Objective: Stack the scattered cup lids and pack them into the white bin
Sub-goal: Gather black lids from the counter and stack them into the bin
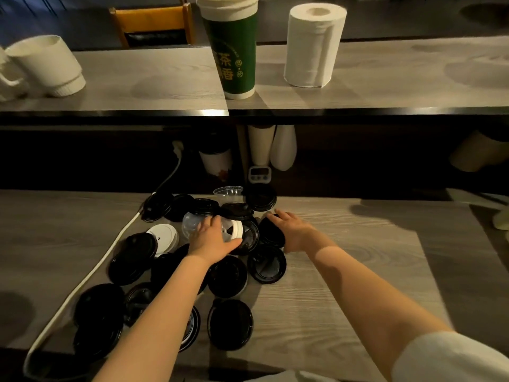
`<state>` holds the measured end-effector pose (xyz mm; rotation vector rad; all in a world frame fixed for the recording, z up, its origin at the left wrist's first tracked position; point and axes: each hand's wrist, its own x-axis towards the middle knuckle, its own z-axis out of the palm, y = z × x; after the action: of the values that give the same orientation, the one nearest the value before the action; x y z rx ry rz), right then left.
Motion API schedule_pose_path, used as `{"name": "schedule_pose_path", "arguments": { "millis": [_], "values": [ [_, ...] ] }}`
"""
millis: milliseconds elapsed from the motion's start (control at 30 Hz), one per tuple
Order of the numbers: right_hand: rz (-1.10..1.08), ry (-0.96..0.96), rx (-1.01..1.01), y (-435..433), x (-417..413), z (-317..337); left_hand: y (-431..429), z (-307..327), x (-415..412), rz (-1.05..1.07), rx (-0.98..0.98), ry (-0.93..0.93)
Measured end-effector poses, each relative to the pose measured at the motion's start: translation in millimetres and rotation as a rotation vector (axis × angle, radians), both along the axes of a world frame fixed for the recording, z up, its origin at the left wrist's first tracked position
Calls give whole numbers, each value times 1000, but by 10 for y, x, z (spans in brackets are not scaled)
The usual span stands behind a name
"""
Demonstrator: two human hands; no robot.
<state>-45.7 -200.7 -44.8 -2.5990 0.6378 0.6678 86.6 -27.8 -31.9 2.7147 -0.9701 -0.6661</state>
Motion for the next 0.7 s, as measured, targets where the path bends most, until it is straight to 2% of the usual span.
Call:
{"name": "schedule_pose_path", "arguments": {
  "millis": [167,300,400,533,600,700],
  "values": [
    [-47,-140,55,-40,47,-32,-116,52,-34,-7,-175,-191],
    [-233,-356,120,-135,-60,10,-324,119,-82,-8,-318,-162],
    [-287,-604,156,-124,-141,141,-485,220,-148,106,-486,73],
    [-208,-817,158,-29,-179,392,-617,323,-264,238,-591,577],
    [-176,-837,133,12,-194,479,-615,356,-298,294,-682,690],
    [-171,-830,182,66,-211,530,-543,370,-287,351,-776,738]
  ]
}}
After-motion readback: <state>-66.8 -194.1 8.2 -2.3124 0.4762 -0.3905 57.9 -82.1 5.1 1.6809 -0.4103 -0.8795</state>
